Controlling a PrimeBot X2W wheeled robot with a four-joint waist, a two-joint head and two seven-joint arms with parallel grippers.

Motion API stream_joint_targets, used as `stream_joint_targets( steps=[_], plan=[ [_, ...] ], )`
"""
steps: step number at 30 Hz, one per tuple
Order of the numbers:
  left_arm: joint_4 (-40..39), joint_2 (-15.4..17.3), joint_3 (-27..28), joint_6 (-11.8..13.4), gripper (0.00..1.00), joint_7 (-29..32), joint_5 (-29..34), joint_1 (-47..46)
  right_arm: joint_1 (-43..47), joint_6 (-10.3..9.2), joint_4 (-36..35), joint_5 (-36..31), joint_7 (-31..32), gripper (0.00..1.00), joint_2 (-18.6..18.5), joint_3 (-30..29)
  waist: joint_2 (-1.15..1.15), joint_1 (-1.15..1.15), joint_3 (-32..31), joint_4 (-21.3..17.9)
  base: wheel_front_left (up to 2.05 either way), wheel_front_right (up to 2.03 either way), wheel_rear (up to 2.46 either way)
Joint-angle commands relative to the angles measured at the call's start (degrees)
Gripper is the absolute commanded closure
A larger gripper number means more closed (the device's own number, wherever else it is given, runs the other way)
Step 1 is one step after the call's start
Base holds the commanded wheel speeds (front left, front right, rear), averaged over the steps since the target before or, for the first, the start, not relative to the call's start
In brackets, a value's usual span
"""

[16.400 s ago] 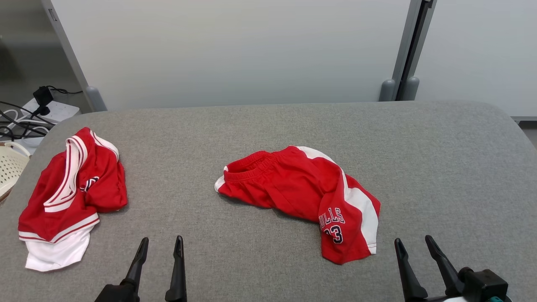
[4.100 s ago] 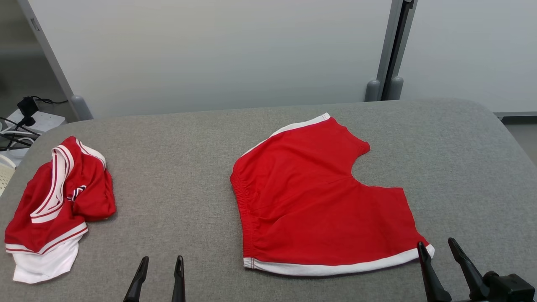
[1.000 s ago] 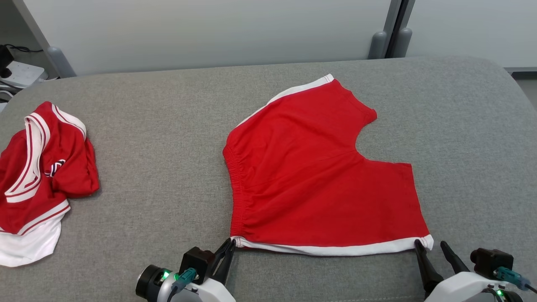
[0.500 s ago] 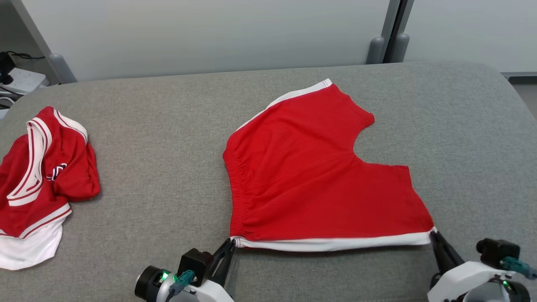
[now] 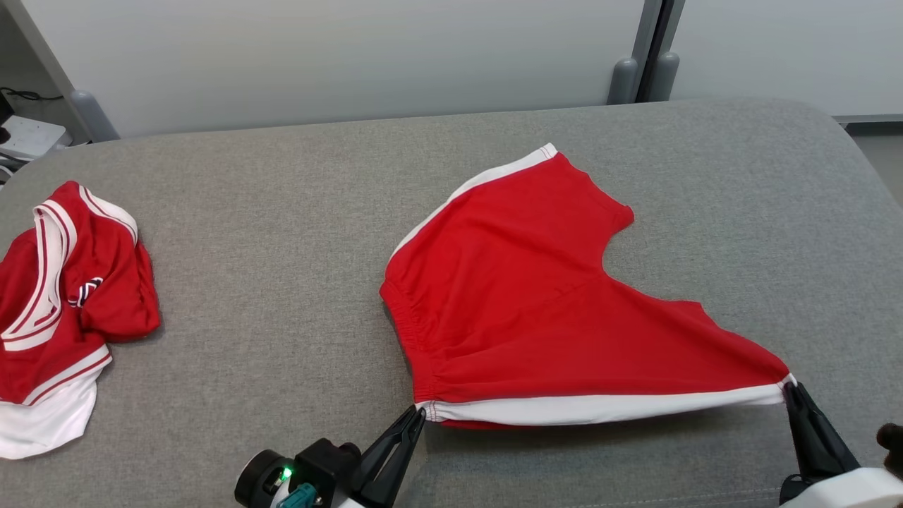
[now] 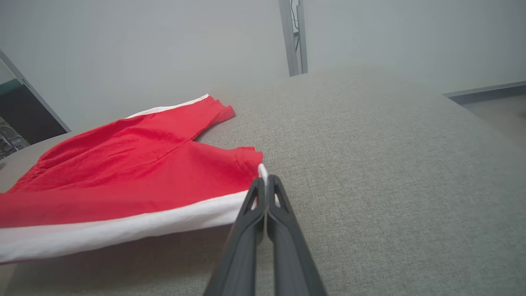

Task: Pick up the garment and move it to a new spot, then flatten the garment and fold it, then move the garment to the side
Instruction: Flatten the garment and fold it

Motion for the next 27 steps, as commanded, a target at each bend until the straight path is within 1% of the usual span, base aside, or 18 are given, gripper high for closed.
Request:
stream_joint_targets(
  steps=[1,5,8,11,13,16,19,24,27],
  plan=[
    [-3.0,0.9,1.6,-0.3,1.0,0.4,-0.3,-0.7,0.5,0.0,-2.0,-0.7,-0.3,1.0,-1.5,0.1,0.0,0.0,0.0,0.2,0.0,0.0,0.0],
    [-11.3,3.0,1.4,-0.7,1.0,5.0,-2.1,2.0,3.7,0.0,-6.5,-2.1,0.5,1.0,-1.7,-2.1,0.0,0.0,0.4,0.5,0.0,0.0,0.0],
    [-16.3,3.3,1.4,-1.2,1.0,8.3,-5.7,3.8,6.3,0.0,-11.6,-0.4,3.6,1.0,-1.1,-3.0,0.0,0.0,0.7,1.0,0.0,0.0,0.0],
    [-18.5,3.4,1.8,-1.6,1.0,10.1,-9.2,4.5,6.9,0.0,-15.7,0.1,7.3,1.0,-0.8,-4.8,0.0,0.0,1.2,1.1,0.0,0.0,0.0],
    [-18.4,2.7,2.1,-1.8,1.0,10.7,-11.8,3.9,5.4,0.0,-16.2,-0.9,9.3,1.0,-0.3,-6.7,0.0,0.0,1.8,1.4,0.0,0.0,0.0],
    [-16.8,0.8,1.6,-2.3,1.0,11.8,-15.6,1.1,1.2,0.0,-14.0,-3.1,11.8,1.0,1.0,-8.8,0.0,0.0,3.0,2.3,0.0,0.0,0.0],
    [-13.9,-1.3,1.2,-2.6,1.0,12.7,-19.5,-2.9,-5.1,0.0,-10.2,-5.7,13.5,1.0,1.6,-10.1,0.0,0.0,4.4,3.4,0.0,0.0,0.0],
    [-7.3,-3.7,1.7,-2.8,1.0,13.4,-25.3,-10.3,-17.1,0.0,-2.1,-9.6,13.3,1.0,1.7,-11.1,0.0,0.0,6.8,5.2,0.0,0.0,0.0],
    [-3.1,-4.7,2.8,-2.7,1.0,13.5,-29.3,-13.9,-23.5,0.0,3.4,-10.5,13.5,1.0,1.6,-10.0,0.0,0.0,8.0,6.4,0.0,0.0,0.0]
  ],
)
